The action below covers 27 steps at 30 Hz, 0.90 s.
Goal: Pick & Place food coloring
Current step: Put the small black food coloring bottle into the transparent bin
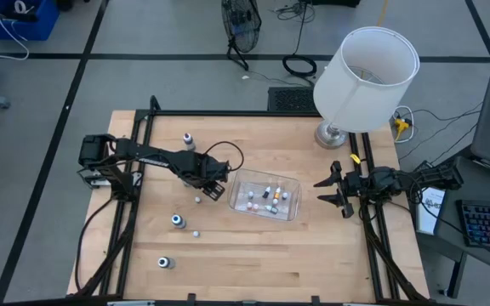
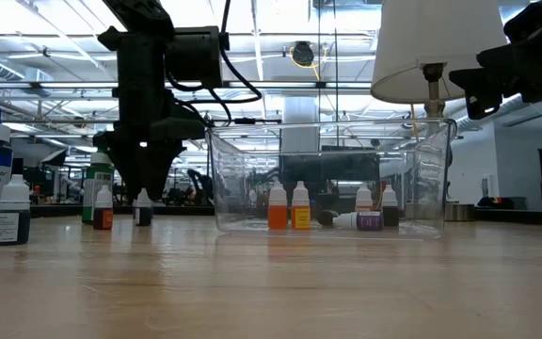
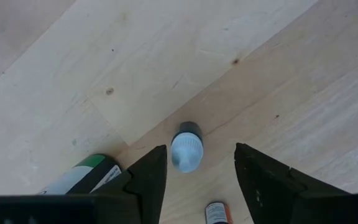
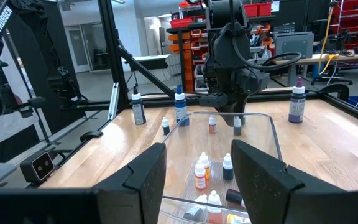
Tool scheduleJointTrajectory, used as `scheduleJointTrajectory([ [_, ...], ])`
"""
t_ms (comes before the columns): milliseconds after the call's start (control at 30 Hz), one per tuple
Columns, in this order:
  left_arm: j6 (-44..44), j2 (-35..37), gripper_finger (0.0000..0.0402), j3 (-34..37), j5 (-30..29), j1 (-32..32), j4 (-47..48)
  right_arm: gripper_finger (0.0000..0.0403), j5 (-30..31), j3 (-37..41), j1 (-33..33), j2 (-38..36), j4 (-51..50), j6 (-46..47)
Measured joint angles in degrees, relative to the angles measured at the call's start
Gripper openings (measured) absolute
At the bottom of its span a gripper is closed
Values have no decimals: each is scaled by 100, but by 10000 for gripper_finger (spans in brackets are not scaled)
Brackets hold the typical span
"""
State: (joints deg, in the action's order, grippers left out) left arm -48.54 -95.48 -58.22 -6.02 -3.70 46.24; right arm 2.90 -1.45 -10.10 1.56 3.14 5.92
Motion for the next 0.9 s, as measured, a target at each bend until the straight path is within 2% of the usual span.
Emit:
scheduleJointTrajectory([
  [267, 24, -2, 195, 0, -46, 9, 0, 169, 0, 0, -1, 2, 1, 0],
  [667, 18, -52, 175, -2, -124, 12, 11, 169, -1, 0, 0, 2, 1, 1],
  [900, 21, -52, 143, -2, -107, 15, 12, 169, 0, 0, -1, 2, -1, 1],
])
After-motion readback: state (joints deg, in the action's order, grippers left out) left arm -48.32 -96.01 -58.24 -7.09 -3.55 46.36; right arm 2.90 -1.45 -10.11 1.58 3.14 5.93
